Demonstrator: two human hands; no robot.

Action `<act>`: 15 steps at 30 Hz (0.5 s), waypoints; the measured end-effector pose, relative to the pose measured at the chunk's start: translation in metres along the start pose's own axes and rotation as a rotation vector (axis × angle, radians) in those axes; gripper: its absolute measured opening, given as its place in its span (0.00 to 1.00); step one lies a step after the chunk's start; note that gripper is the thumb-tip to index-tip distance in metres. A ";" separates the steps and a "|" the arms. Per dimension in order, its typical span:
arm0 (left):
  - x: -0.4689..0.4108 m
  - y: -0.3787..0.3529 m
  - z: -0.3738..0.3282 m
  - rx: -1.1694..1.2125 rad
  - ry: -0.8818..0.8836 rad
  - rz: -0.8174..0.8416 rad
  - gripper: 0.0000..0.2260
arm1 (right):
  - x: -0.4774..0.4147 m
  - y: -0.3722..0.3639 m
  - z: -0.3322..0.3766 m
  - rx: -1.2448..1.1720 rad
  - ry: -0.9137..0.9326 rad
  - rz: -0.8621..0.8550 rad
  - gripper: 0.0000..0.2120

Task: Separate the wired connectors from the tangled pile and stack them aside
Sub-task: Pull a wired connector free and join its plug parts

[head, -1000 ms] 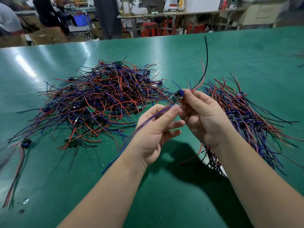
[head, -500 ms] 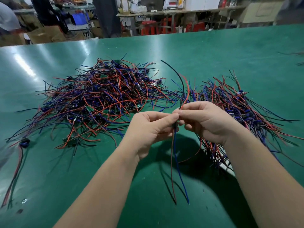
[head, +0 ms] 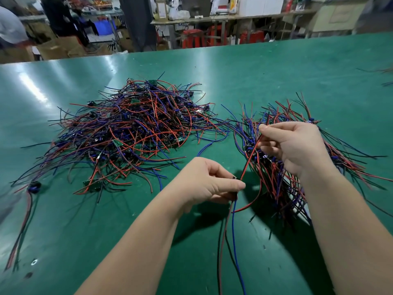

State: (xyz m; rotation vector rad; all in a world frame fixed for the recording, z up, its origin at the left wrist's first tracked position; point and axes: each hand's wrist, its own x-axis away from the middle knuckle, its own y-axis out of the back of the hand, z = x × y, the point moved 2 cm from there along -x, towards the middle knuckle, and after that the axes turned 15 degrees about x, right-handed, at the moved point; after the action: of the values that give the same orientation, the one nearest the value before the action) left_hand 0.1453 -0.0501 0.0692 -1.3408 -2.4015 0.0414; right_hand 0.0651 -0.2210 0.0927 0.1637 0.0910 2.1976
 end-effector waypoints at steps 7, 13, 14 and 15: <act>-0.002 0.002 0.006 -0.137 0.003 -0.034 0.08 | -0.002 0.005 -0.001 0.034 0.028 -0.112 0.09; -0.005 0.007 0.007 -0.222 -0.030 -0.069 0.09 | 0.000 0.004 0.000 -0.072 -0.050 -0.045 0.09; -0.005 0.010 0.006 -0.240 -0.036 -0.078 0.09 | 0.000 0.003 0.000 -0.093 -0.070 -0.028 0.10; -0.005 0.012 0.006 -0.253 -0.041 -0.084 0.09 | 0.000 0.002 0.000 -0.104 -0.089 -0.024 0.10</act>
State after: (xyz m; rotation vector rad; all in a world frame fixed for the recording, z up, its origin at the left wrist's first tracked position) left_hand 0.1553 -0.0471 0.0593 -1.3540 -2.5621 -0.2686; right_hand 0.0631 -0.2224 0.0928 0.2007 -0.0700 2.1621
